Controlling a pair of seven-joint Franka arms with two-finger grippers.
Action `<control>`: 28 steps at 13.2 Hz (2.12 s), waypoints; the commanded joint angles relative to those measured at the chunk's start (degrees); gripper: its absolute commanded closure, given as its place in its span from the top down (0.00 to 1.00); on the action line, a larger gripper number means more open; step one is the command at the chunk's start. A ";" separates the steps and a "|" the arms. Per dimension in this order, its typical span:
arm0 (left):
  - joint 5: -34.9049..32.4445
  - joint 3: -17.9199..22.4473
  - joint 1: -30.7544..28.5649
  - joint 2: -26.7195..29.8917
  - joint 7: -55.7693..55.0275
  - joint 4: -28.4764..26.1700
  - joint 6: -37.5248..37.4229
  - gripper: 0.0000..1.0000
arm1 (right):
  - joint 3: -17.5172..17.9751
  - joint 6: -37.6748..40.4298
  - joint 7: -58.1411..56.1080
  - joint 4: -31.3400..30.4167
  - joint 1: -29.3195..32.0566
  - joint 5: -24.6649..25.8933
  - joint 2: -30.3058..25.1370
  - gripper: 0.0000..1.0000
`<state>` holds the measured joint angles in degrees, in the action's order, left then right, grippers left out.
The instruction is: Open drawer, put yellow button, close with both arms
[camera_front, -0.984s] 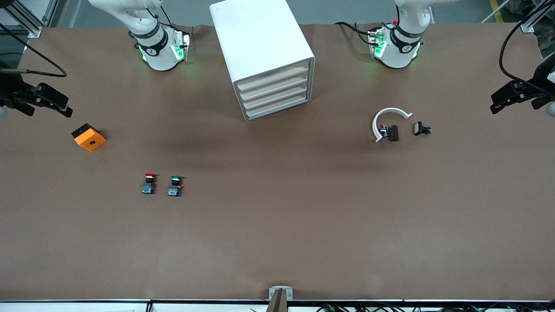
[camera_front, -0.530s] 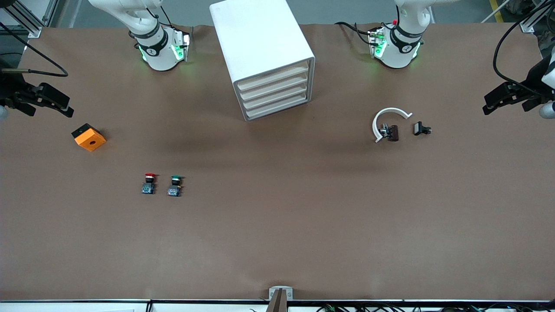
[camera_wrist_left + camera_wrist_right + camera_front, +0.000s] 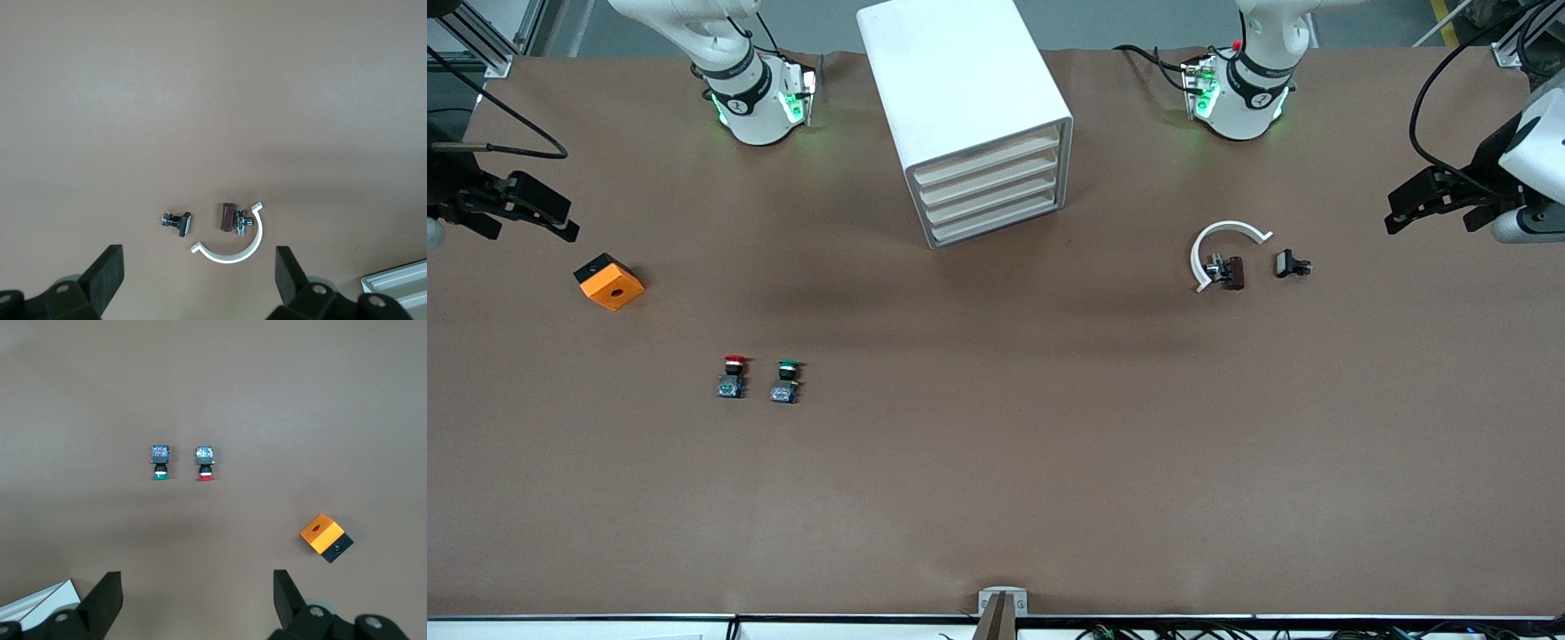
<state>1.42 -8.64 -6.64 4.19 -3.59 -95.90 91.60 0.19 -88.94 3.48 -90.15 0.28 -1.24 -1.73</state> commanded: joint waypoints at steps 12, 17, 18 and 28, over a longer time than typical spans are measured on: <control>-0.62 -0.41 -0.12 0.82 -0.10 0.19 -1.34 1.00 | 0.07 0.35 0.13 1.38 0.07 0.45 1.38 1.00; -2.74 -1.47 -0.39 0.91 0.08 0.28 -1.34 1.00 | 0.16 0.35 0.13 1.38 0.33 0.45 1.38 1.00; -2.82 -1.38 -0.39 0.74 0.51 0.71 -1.43 1.00 | 0.07 0.35 0.13 1.38 0.07 0.45 1.38 1.00; -2.82 -0.94 -0.65 0.29 0.52 2.65 -1.78 1.00 | 0.34 0.26 0.13 2.60 -0.46 0.62 2.79 1.00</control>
